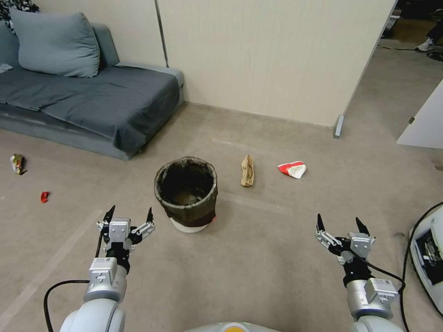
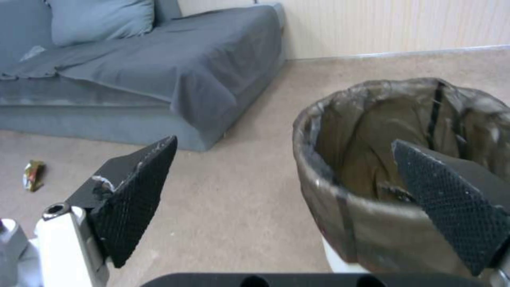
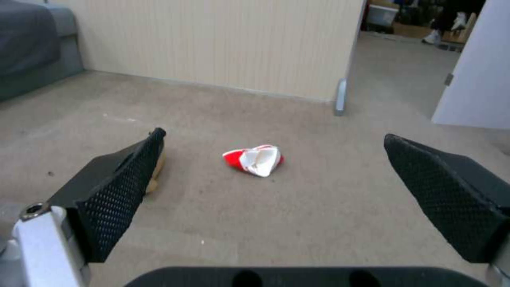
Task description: Pick up the trash bin, then pick up the garbage from the floor and place it into the trash bin.
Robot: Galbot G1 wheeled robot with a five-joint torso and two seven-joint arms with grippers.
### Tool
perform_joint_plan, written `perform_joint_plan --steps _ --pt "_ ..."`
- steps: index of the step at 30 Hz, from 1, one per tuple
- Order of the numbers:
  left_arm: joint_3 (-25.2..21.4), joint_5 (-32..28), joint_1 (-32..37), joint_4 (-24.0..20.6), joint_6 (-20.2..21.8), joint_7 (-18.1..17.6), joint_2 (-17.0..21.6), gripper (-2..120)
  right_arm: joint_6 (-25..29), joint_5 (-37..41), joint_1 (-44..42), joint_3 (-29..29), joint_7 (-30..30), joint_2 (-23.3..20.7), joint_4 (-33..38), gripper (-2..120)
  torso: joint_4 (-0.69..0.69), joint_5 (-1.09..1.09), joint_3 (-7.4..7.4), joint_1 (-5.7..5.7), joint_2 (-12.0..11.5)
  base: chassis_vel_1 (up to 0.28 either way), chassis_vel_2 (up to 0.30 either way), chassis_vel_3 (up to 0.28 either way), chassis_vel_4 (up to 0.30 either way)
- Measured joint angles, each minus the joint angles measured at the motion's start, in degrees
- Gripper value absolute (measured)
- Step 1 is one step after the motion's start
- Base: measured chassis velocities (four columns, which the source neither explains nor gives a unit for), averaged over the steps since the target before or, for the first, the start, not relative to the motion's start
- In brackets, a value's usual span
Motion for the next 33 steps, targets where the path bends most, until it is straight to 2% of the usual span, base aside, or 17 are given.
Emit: perform_joint_plan --steps 19,24,26,28,30,32,33 --pt "0.1 -0.3 -0.8 -0.2 1.5 0.5 0.2 100 0.2 0.3 0.3 -0.4 0.5 0.0 -0.3 100 0.00 -0.01 0.00 0.00 0.0 -0.136 0.140 0.134 -0.133" --pt "0.2 -1.3 -4.3 -0.5 7.8 2.1 0.4 100 0.2 0.4 0.6 -0.4 1.2 -0.1 -0.8 100 0.00 0.00 0.01 0.01 0.0 -0.068 0.065 0.093 -0.056" --pt "0.3 -1.5 -5.2 -0.4 9.0 2.3 0.6 100 0.2 0.5 0.6 -0.4 1.3 -0.1 -1.0 100 0.01 -0.01 0.01 0.00 0.0 0.000 0.000 0.000 0.000" --pt "0.5 -2.0 -7.5 0.6 12.3 3.1 0.9 100 0.2 1.0 0.8 -0.4 1.9 -0.1 -1.3 100 0.00 -0.01 0.01 0.00 0.0 0.000 0.000 0.000 0.000" --pt "0.5 -2.1 -8.4 1.2 13.6 3.3 1.0 100 0.2 1.3 0.8 -0.5 2.1 -0.1 -1.4 100 -0.01 -0.01 0.00 0.00 0.0 0.000 0.000 0.000 0.000" --pt "0.6 -2.6 -11.3 3.4 17.5 3.6 1.9 100 0.1 2.1 1.0 -0.6 2.4 -0.1 -1.6 100 0.00 -0.02 0.00 0.00 0.0 0.000 0.000 0.000 0.000" --pt "0.6 -2.6 -11.3 3.4 17.5 3.6 1.9 100 0.1 2.1 1.0 -0.6 2.4 -0.1 -1.6 100 0.00 -0.02 0.00 0.00 0.0 0.000 0.000 0.000 0.000"
